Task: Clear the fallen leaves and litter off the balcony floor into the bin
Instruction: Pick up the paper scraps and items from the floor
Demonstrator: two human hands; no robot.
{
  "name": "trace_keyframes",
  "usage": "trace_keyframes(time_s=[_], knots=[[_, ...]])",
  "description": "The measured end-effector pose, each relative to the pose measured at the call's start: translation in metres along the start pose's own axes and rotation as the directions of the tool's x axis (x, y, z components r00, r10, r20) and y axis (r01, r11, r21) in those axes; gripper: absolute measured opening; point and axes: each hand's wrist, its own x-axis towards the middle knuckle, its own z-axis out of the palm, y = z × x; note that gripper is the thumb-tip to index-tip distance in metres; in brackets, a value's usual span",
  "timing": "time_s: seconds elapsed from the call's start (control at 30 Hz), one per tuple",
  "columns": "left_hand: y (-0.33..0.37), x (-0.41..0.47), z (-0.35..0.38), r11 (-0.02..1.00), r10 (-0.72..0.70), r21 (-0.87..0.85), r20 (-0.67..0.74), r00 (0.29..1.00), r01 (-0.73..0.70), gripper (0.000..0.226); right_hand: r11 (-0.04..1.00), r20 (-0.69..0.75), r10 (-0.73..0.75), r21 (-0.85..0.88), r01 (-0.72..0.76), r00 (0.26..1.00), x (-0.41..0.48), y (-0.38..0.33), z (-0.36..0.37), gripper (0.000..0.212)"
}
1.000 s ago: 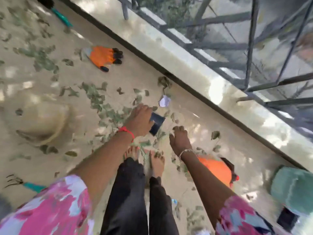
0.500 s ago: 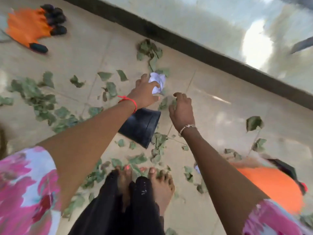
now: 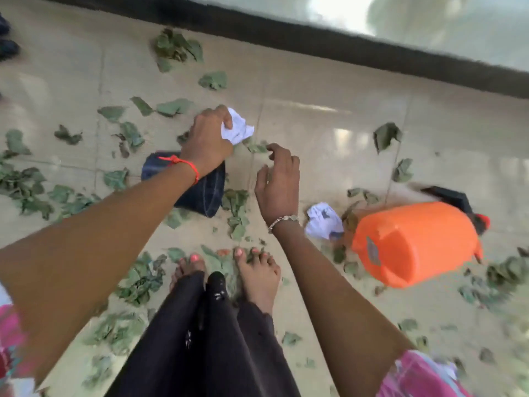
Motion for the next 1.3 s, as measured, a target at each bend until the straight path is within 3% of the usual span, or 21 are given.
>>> trace_keyframes(time_s=[0.13, 0.27, 0.43, 0.57, 0.7, 0.8, 0.97, 1.1, 1.2, 1.3], knots=[[0.038, -0.038, 0.011, 0.992, 0.077, 0.096, 0.076, 0.994, -0.084, 0.024, 0.977, -0.033, 0.181, -0.108, -0.184, 0.983, -0.045, 0.012, -0.025, 0.044], [0.074, -0.072, 0.030, 0.985, 0.126, 0.095, 0.163, 0.979, -0.142, 0.025, 0.870, 0.056, 0.450, -0.251, -0.424, 0.891, -0.080, 0.038, -0.040, 0.053], [0.067, -0.088, 0.071, 0.983, 0.130, 0.086, 0.295, 0.947, -0.162, 0.026, 0.759, 0.069, 0.596, -0.373, -0.534, 0.800, -0.092, 0.077, -0.035, 0.062], [0.054, -0.096, 0.090, 0.983, 0.106, 0.099, 0.377, 0.920, -0.154, 0.041, 0.765, 0.093, 0.534, -0.476, -0.433, 0.841, -0.091, 0.098, -0.029, 0.043], [0.053, -0.108, 0.093, 0.983, 0.066, 0.125, 0.439, 0.896, -0.133, 0.036, 0.778, 0.123, 0.468, -0.528, -0.341, 0.875, -0.091, 0.104, -0.040, 0.032], [0.054, -0.113, 0.091, 0.986, 0.035, 0.130, 0.456, 0.889, -0.106, 0.031, 0.804, 0.126, 0.428, -0.505, -0.313, 0.895, -0.095, 0.104, -0.048, 0.033], [0.054, -0.112, 0.098, 0.985, 0.007, 0.150, 0.453, 0.892, -0.084, 0.029, 0.828, 0.137, 0.388, -0.485, -0.280, 0.911, -0.097, 0.109, -0.043, 0.056], [0.051, -0.115, 0.104, 0.987, -0.022, 0.151, 0.446, 0.895, -0.051, 0.027, 0.815, 0.080, 0.378, -0.501, -0.290, 0.922, -0.095, 0.110, -0.041, 0.044], [0.051, -0.122, 0.099, 0.989, -0.043, 0.149, 0.460, 0.887, -0.028, 0.024, 0.851, 0.056, 0.404, -0.390, -0.352, 0.913, -0.098, 0.102, -0.047, 0.023], [0.059, -0.134, 0.091, 0.990, -0.082, 0.141, 0.451, 0.889, 0.019, 0.025, 0.883, 0.046, 0.469, -0.046, -0.467, 0.882, -0.109, 0.087, -0.059, 0.024]])
